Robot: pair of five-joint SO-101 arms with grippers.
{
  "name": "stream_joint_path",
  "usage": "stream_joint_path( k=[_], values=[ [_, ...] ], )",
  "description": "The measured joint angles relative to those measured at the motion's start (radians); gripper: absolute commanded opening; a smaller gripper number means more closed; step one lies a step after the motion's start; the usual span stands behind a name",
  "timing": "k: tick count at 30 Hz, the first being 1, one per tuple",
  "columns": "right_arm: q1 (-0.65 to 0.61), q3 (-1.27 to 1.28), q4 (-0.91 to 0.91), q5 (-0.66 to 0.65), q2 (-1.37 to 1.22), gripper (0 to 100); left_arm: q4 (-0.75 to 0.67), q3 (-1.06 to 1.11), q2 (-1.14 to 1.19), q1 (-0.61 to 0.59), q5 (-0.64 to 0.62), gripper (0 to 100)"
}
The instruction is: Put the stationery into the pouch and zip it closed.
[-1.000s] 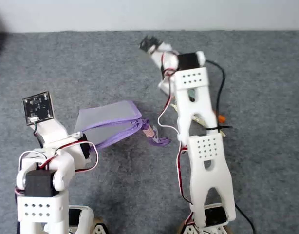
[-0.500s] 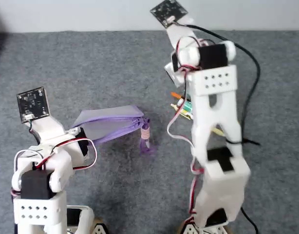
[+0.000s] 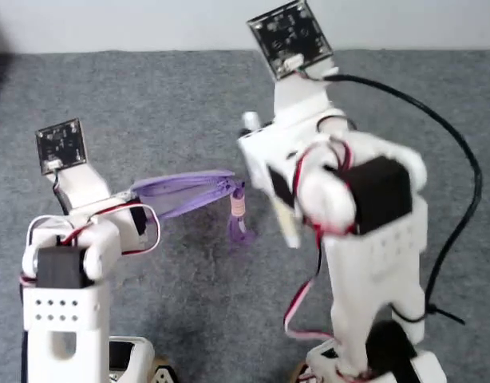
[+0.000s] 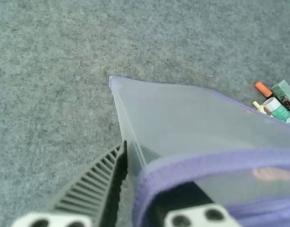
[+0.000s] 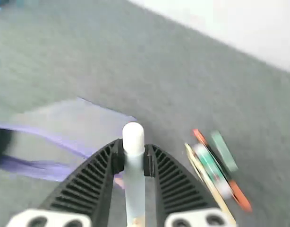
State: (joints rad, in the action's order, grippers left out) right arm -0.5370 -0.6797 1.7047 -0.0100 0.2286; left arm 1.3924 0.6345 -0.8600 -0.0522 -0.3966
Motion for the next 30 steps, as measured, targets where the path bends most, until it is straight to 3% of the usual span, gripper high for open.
stream_joint_path(
  k=[6, 13, 30],
  values=[
    [-0.181, 0.002, -0.209, 0.020, 0.041, 0.8, 0.000, -0.006, 0.084, 0.000, 0.000, 1],
    [-0.293, 0.006, -0.437, 0.023, 0.041, 0.8, 0.000, -0.006, 0.107, 0.002, 0.000, 1],
    [-0.308, 0.008, -0.562, 0.032, -0.110, 0.8, 0.000, -0.057, 0.127, -0.002, 0.000, 1]
  ],
)
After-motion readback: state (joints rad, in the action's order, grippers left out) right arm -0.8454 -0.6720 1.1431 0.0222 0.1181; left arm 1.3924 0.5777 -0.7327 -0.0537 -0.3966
